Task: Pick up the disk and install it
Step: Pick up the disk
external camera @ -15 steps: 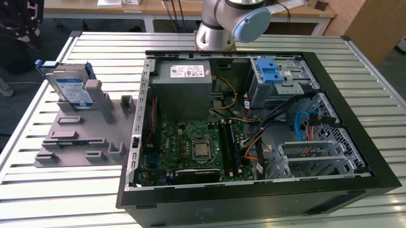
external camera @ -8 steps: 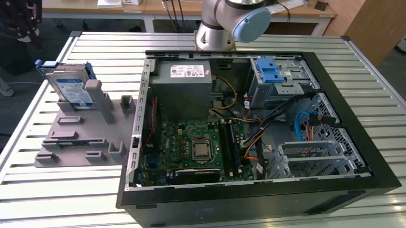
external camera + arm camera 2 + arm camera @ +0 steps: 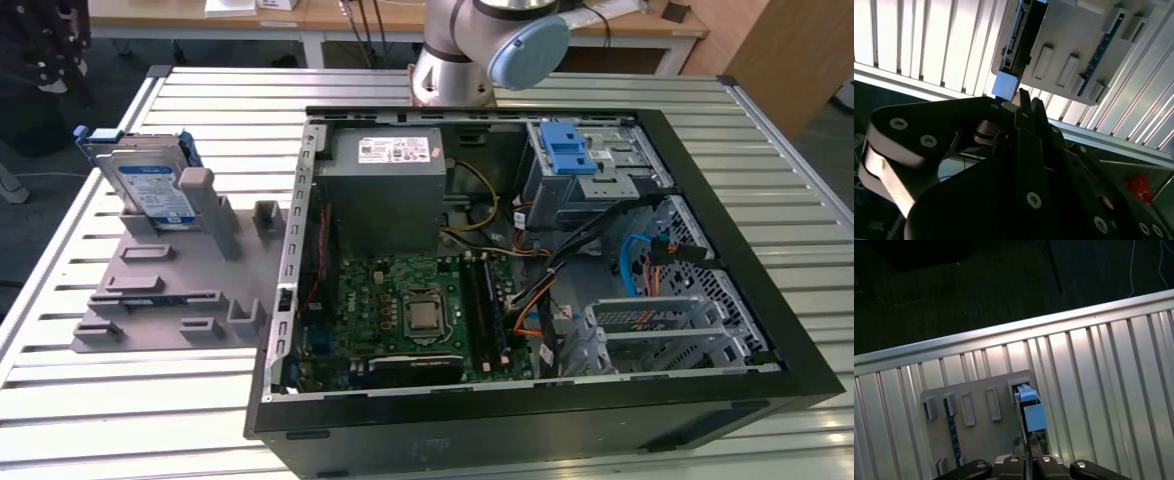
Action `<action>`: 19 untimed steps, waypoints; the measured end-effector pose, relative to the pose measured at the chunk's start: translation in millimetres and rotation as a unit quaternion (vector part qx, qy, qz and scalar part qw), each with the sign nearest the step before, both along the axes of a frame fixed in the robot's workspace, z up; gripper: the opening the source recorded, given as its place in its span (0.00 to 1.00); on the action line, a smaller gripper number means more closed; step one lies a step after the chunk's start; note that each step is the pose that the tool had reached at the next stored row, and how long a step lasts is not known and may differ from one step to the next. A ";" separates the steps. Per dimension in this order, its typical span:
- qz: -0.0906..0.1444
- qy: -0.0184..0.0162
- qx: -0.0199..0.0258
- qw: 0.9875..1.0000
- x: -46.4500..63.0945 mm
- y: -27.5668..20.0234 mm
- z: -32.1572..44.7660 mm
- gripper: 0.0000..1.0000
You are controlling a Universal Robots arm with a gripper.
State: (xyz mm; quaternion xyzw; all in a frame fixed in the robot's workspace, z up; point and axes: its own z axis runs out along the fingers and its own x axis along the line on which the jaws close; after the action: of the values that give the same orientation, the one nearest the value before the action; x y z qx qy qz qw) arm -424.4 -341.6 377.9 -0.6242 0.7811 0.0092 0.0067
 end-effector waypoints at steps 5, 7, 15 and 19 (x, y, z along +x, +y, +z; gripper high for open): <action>0.016 -0.006 0.000 1.000 -0.4 -0.4 -1.1 0.35; 0.028 -0.006 0.000 1.000 -0.5 -0.4 -1.7 0.41; 0.051 -0.005 0.004 0.999 -0.5 -0.5 -9.6 0.53; 0.063 0.000 0.004 0.998 -0.5 -0.5 -12.2 0.53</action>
State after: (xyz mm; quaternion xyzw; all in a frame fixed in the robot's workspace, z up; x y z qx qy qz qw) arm -424.9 -342.1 365.7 -0.6719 0.7405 0.0131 0.0088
